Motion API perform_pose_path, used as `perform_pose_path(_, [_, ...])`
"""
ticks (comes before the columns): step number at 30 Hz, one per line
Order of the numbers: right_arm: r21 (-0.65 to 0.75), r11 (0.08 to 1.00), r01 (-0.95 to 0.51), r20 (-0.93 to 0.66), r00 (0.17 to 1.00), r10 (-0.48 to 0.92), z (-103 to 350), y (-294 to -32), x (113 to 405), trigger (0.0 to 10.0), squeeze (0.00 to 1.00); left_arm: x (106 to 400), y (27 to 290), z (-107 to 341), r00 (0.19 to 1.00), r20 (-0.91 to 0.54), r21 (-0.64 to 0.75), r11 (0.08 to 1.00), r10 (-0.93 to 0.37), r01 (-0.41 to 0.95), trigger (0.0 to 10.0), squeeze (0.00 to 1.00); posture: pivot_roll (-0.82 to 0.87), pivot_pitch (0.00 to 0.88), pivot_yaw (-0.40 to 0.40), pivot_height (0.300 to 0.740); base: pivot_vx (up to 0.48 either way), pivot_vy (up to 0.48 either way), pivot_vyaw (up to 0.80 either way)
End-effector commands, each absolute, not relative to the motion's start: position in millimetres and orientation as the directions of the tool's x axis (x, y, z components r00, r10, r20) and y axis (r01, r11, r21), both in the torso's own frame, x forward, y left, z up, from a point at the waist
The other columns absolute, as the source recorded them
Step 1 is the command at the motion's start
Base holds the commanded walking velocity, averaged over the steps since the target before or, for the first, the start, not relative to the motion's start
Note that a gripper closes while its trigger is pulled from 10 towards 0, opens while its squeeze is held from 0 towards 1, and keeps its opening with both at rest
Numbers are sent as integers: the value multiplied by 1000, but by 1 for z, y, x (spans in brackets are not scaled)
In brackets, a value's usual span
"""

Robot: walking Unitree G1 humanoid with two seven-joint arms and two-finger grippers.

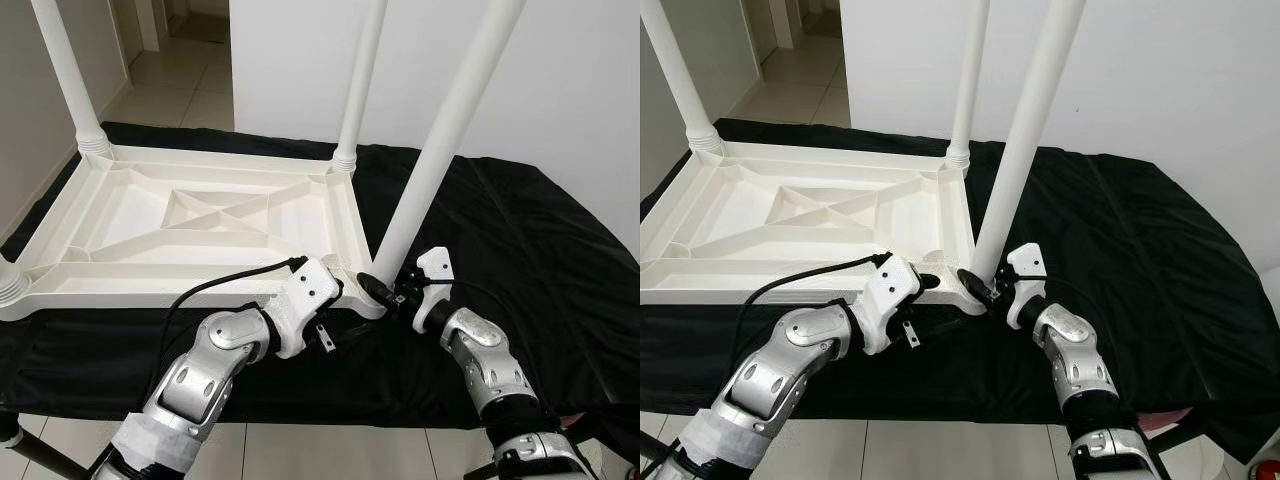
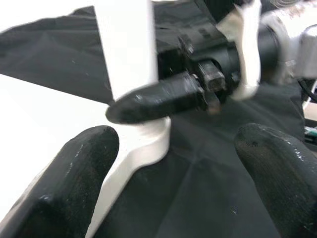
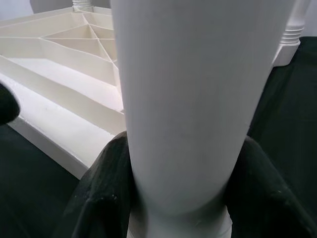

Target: Building children table

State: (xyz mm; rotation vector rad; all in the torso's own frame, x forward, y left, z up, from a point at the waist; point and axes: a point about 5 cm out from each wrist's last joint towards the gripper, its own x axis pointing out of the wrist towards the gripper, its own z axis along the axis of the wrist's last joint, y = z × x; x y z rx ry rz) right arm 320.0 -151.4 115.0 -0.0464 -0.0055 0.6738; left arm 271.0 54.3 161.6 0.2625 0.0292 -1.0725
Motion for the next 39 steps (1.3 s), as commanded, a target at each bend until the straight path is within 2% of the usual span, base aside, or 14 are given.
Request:
perform_pose_path(1, [-2,792,-611,-86,789,609,97,-146,313,10000,0,274,55,164,505,-145,201,475,-851,857,10000,0,42,0,-87,740,0,0,0])
perform_pose_path(7, [10,849,-528,-82,846,527,96,-145,312,10000,0,275,56,164,508,-148,199,478,-848,855,10000,0,33,0,-88,740,0,0,0])
perform_pose_path(8, [43,922,-384,-87,918,387,94,-141,309,10000,0,277,57,165,519,-148,190,490,-842,851,10000,0,20,0,-91,740,0,0,0])
perform_pose_path(11, [43,922,-384,-87,918,387,94,-141,309,10000,0,277,57,165,519,-148,190,490,-842,851,10000,0,20,0,-91,740,0,0,0])
perform_pose_path(12, [81,946,-313,-83,944,319,94,-136,305,10000,0,276,58,166,514,-147,201,484,-845,852,10000,0,21,0,-90,740,0,0,0])
perform_pose_path(14, [81,946,-313,-83,944,319,94,-136,305,10000,0,276,58,166,514,-147,201,484,-845,852,10000,0,21,0,-90,740,0,0,0])
perform_pose_path(15, [113,971,-210,-86,972,220,95,-131,301,10000,1000,279,58,167,525,-145,192,497,-839,846,10000,0,15,0,-93,740,0,0,0])
perform_pose_path(16, [113,971,-210,-86,972,220,95,-131,301,10000,1000,279,58,167,525,-145,192,497,-839,846,10000,0,15,0,-93,740,0,0,0])
perform_pose_path(19, [134,988,-81,-52,995,89,105,-119,292,10000,1000,278,58,166,524,-149,191,495,-839,847,10000,0,7,0,-93,740,0,0,0])
perform_pose_path(28, [126,987,-104,12,995,104,118,-106,286,10000,1000,278,60,168,513,-156,198,483,-844,853,10000,0,49,0,-84,740,0,0,0])
perform_pose_path(29, [108,988,-114,21,993,112,119,-107,284,10000,220,279,61,169,517,-157,200,486,-841,851,10000,0,45,0,-90,740,0,0,0])
perform_pose_path(31, [96,988,-118,25,993,116,119,-109,284,10000,220,280,61,171,521,-150,199,490,-841,849,10000,0,45,0,-90,740,0,0,0])
perform_pose_path(32, [90,987,-134,35,991,132,121,-110,283,10000,0,280,61,172,522,-145,203,491,-840,847,10000,0,54,0,-97,740,0,0,0])
perform_pose_path(39, [65,980,-191,58,981,187,128,-126,285,10000,0,277,55,174,516,-127,200,488,-847,850,10000,0,60,0,-105,740,0,0,0])
